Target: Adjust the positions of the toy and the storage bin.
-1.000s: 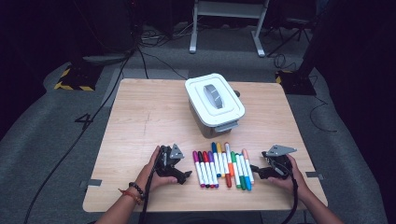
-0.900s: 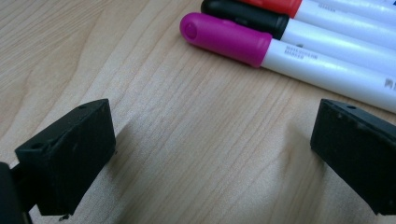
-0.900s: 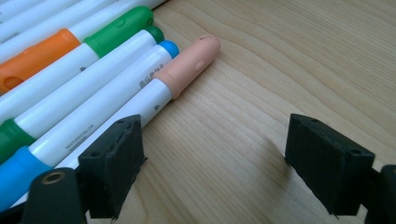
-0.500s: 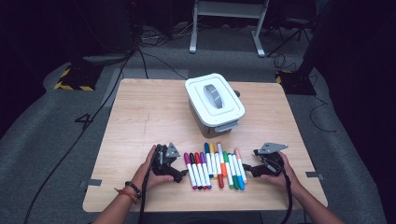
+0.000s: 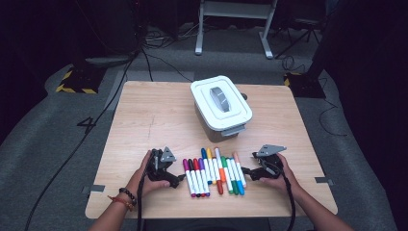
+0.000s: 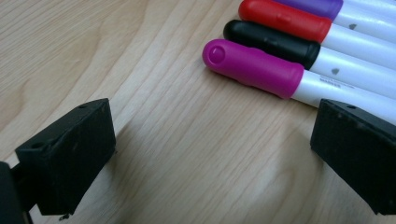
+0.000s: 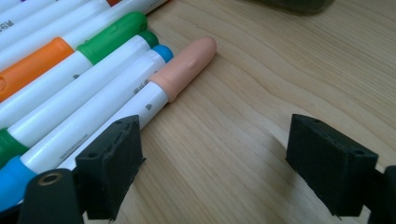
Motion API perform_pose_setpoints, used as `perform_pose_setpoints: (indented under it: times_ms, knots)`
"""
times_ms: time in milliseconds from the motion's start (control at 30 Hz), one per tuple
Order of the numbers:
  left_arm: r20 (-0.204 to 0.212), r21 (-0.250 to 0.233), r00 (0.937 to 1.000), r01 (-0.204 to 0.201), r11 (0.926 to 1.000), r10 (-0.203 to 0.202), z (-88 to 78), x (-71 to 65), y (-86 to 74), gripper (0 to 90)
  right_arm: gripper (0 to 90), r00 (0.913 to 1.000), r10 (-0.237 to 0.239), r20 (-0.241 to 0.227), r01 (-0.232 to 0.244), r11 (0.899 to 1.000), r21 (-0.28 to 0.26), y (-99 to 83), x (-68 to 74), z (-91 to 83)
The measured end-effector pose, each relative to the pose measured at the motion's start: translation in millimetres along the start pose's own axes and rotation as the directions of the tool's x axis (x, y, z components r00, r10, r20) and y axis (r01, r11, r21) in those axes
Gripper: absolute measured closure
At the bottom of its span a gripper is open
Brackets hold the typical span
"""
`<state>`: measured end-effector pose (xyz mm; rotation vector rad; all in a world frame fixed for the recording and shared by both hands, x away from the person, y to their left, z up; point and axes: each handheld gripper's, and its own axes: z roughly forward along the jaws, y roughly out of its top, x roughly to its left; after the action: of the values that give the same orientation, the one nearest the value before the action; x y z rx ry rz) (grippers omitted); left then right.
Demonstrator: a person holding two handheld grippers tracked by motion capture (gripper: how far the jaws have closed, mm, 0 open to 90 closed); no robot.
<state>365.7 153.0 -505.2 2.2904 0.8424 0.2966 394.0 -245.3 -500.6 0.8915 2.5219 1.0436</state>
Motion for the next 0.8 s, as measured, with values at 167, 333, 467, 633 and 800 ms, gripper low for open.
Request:
perform_pose_setpoints:
  times_ms: [167,333,467,633,800]
  knots:
    - [-0.005,-0.002,1.0,0.006,1.0,-0.006,-5.5,5.4,-6.6,0.3,18.5,0.9998,-0.014,-0.014,0.014,1.0,-0.001,7.9,4.5,7.9]
    - [0.001,-0.001,1.0,0.0,1.0,0.0,-9.1,9.0,-10.4,0.3,18.6,0.9996,-0.019,-0.021,0.019,1.0,-0.013,13.6,8.6,15.3]
    - [0.003,-0.002,1.0,-0.004,1.0,0.004,-11.8,11.3,-13.5,0.3,18.3,0.9996,-0.017,-0.021,0.017,1.0,-0.013,17.5,9.2,19.2]
    - [-0.003,-0.001,1.0,0.003,1.0,-0.003,-15.9,14.1,-18.2,0.3,20.2,0.9997,-0.011,-0.019,0.011,1.0,-0.013,17.1,8.5,18.4]
    - [-0.011,0.0,0.9999,0.011,0.9999,-0.011,-18.1,14.0,-20.4,0.3,24.4,0.9991,0.018,-0.038,-0.02,0.999,-0.033,12.2,1.6,10.5]
